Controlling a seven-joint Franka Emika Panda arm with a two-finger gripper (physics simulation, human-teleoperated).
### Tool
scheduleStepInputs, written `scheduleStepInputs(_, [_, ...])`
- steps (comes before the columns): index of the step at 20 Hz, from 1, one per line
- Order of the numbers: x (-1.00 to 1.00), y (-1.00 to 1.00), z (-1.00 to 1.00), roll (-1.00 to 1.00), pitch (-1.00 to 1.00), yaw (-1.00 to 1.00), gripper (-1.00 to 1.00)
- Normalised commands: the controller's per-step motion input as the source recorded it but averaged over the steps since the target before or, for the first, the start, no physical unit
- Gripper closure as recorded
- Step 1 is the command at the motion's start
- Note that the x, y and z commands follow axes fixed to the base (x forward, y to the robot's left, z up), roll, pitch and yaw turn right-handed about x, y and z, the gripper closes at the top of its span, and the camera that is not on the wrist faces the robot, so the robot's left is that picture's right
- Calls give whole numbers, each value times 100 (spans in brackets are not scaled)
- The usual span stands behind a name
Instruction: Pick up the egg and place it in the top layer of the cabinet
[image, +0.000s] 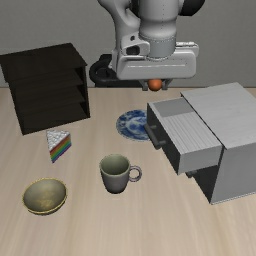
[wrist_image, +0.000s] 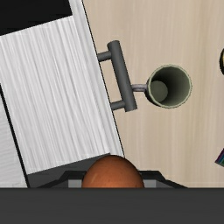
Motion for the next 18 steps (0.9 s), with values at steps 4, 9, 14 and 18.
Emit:
scheduleStepInputs(4, [50, 50, 0, 0, 0, 0, 100])
scheduleStepInputs(9, [60, 40, 0, 0, 0, 0, 100])
scheduleStepInputs(14, [0, 0, 0, 0, 0, 0, -100])
scheduleStepInputs(18, [0, 0, 0, 0, 0, 0, -100])
